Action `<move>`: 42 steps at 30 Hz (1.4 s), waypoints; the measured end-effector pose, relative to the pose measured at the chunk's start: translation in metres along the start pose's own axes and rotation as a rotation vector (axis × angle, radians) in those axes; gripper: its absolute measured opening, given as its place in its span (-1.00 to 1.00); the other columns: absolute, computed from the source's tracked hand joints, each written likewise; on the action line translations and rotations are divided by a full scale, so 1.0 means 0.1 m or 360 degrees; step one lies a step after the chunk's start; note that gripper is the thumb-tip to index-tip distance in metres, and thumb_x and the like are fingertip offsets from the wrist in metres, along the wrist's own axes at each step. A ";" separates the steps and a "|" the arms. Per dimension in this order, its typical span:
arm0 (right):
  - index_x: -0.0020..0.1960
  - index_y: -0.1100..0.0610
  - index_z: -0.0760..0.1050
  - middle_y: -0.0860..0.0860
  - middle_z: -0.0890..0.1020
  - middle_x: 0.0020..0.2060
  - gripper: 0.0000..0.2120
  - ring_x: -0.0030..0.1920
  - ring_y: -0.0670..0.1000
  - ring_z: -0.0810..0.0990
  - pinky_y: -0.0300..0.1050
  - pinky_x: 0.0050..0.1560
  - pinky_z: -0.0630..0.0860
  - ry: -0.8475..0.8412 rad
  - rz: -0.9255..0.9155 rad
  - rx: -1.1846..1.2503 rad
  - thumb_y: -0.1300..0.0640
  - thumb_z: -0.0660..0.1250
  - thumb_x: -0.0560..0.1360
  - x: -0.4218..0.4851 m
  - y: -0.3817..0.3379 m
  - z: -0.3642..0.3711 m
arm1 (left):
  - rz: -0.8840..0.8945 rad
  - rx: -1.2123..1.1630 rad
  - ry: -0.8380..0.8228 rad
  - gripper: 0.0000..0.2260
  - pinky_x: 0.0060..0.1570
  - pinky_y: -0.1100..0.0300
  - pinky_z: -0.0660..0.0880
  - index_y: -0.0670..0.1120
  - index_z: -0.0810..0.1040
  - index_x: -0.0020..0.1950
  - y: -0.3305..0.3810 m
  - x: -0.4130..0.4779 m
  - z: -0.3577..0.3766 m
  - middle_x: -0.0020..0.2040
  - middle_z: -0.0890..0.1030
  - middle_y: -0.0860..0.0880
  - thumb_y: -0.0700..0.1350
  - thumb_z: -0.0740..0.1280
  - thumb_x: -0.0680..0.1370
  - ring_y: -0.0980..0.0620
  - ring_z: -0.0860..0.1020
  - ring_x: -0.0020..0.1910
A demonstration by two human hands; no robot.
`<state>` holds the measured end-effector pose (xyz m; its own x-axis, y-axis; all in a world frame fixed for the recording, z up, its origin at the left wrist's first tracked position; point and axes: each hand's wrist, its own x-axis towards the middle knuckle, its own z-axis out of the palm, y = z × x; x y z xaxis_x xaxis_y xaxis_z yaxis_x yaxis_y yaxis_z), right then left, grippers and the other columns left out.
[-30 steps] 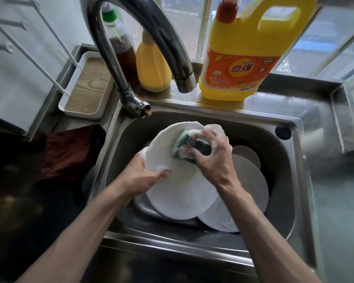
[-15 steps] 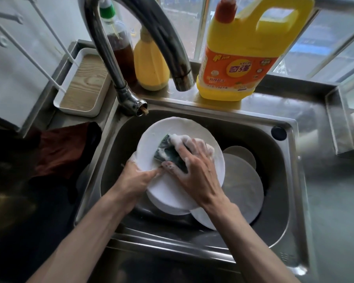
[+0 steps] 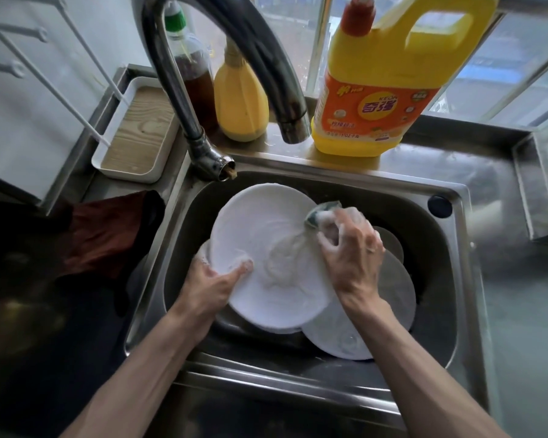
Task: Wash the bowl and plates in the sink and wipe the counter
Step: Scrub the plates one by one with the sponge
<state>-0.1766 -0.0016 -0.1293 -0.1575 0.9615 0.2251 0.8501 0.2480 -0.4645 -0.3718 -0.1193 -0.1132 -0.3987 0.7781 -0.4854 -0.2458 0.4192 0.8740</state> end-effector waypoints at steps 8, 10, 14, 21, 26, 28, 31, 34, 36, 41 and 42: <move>-0.07 0.07 0.60 -0.03 0.66 -0.15 -0.86 -0.14 -0.03 0.55 -0.18 -0.11 0.42 -0.0097 -0.0314 0.0557 0.04 0.52 0.52 -0.02 -0.53 0.05 | -0.0056 0.0066 -0.0203 -0.43 0.07 -0.11 0.65 -0.10 0.54 0.33 -0.02 -0.03 0.18 0.10 0.72 -0.15 -0.06 0.63 0.37 -0.16 0.71 0.09; -0.05 0.09 0.63 -0.03 0.66 -0.10 -0.81 -0.02 0.02 0.51 -0.12 0.02 0.43 -0.0153 -0.0452 0.0544 -0.03 0.49 0.53 -0.07 -0.60 0.08 | -0.0055 0.0052 -0.0225 -0.52 0.07 -0.11 0.65 -0.07 0.59 0.26 0.01 -0.02 0.19 0.06 0.73 -0.14 -0.07 0.63 0.39 -0.16 0.71 0.06; -0.03 0.00 0.70 -0.08 0.65 0.09 -0.82 0.10 0.09 0.46 0.09 0.13 0.43 -0.0064 -0.0379 0.0233 -0.11 0.45 0.55 -0.02 -0.34 0.08 | -0.0050 -0.0015 -0.0177 -0.56 0.02 -0.05 0.67 -0.04 0.55 0.28 0.04 -0.07 0.16 0.08 0.73 -0.13 -0.16 0.55 0.43 -0.14 0.72 0.06; -0.05 -0.06 0.67 -0.03 0.52 0.22 -0.81 0.27 0.10 0.42 0.20 0.22 0.45 -0.0010 0.0226 0.0189 -0.16 0.53 0.48 -0.14 -0.16 -0.04 | 0.0011 -0.0157 -0.0098 -0.60 -0.14 0.11 0.67 0.03 0.54 0.31 -0.01 -0.16 0.26 0.08 0.73 -0.02 -0.27 0.48 0.54 -0.04 0.72 0.04; 0.01 -0.04 0.71 -0.03 0.54 0.13 -0.79 0.10 0.07 0.49 0.12 0.14 0.52 -0.0136 0.0256 0.0496 -0.11 0.57 0.44 -0.03 -0.12 -0.05 | 0.0002 -0.0180 0.0005 -0.52 -0.07 0.08 0.67 0.00 0.51 0.39 -0.10 -0.20 0.25 0.15 0.70 -0.05 -0.24 0.51 0.51 -0.05 0.71 0.09; 0.04 -0.03 0.72 0.00 0.54 0.14 -0.79 0.10 0.07 0.49 0.10 0.17 0.51 -0.0180 0.0162 0.0560 -0.04 0.58 0.44 0.06 -0.11 -0.07 | -0.0043 -0.0169 0.0012 -0.50 -0.05 0.12 0.67 0.01 0.50 0.37 -0.09 -0.20 0.23 0.15 0.70 -0.03 -0.22 0.54 0.48 -0.02 0.71 0.09; 0.01 -0.03 0.73 -0.01 0.58 0.16 -0.81 0.12 0.07 0.49 0.08 0.17 0.51 -0.0302 -0.0052 0.0584 -0.08 0.57 0.46 0.20 -0.07 -0.14 | -0.0194 -0.0115 -0.0178 -0.52 -0.06 0.10 0.67 -0.05 0.52 0.32 0.02 -0.17 0.18 0.09 0.73 -0.08 -0.25 0.55 0.45 -0.06 0.72 0.04; -0.02 -0.02 0.73 0.02 0.60 0.23 -0.81 0.15 0.10 0.53 0.11 0.18 0.52 -0.0472 -0.0282 0.0560 -0.10 0.56 0.46 0.28 -0.08 -0.17 | -0.0231 -0.0057 -0.0337 -0.54 -0.09 0.09 0.67 -0.17 0.54 0.31 0.14 -0.04 0.11 0.07 0.73 -0.16 -0.27 0.57 0.45 -0.14 0.72 0.04; 0.00 -0.05 0.73 0.04 0.60 0.27 -0.85 0.21 0.13 0.53 0.16 0.23 0.51 -0.0511 -0.0368 0.0575 -0.05 0.57 0.46 0.26 -0.13 -0.17 | -0.0206 -0.0006 -0.0404 -0.56 -0.02 0.05 0.67 -0.18 0.56 0.32 0.21 0.05 0.11 0.09 0.73 -0.17 -0.27 0.55 0.46 -0.16 0.71 0.07; 0.04 -0.14 0.72 0.01 0.63 0.15 -0.86 0.22 0.18 0.51 0.13 0.21 0.35 -0.0296 -0.0418 0.0340 -0.08 0.48 0.49 0.11 -0.32 -0.06 | -0.0069 0.0016 -0.0297 -0.58 -0.01 0.03 0.66 -0.16 0.60 0.26 0.15 0.11 0.15 0.06 0.74 -0.17 -0.20 0.54 0.42 -0.17 0.71 0.06; 0.01 -0.10 0.72 0.02 0.64 0.04 -0.87 0.08 0.18 0.56 0.12 0.10 0.41 -0.0239 -0.0361 0.0362 -0.07 0.51 0.48 0.07 -0.38 -0.03 | -0.0040 0.0020 -0.0271 -0.57 -0.03 0.03 0.65 -0.14 0.61 0.24 0.12 0.10 0.15 0.05 0.74 -0.16 -0.16 0.56 0.39 -0.16 0.71 0.04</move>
<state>-0.2081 -0.0046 -0.1078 -0.4160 0.8814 0.2237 0.6542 0.4609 -0.5997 -0.3656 -0.0993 -0.1070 -0.2366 0.8350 -0.4968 -0.2419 0.4445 0.8625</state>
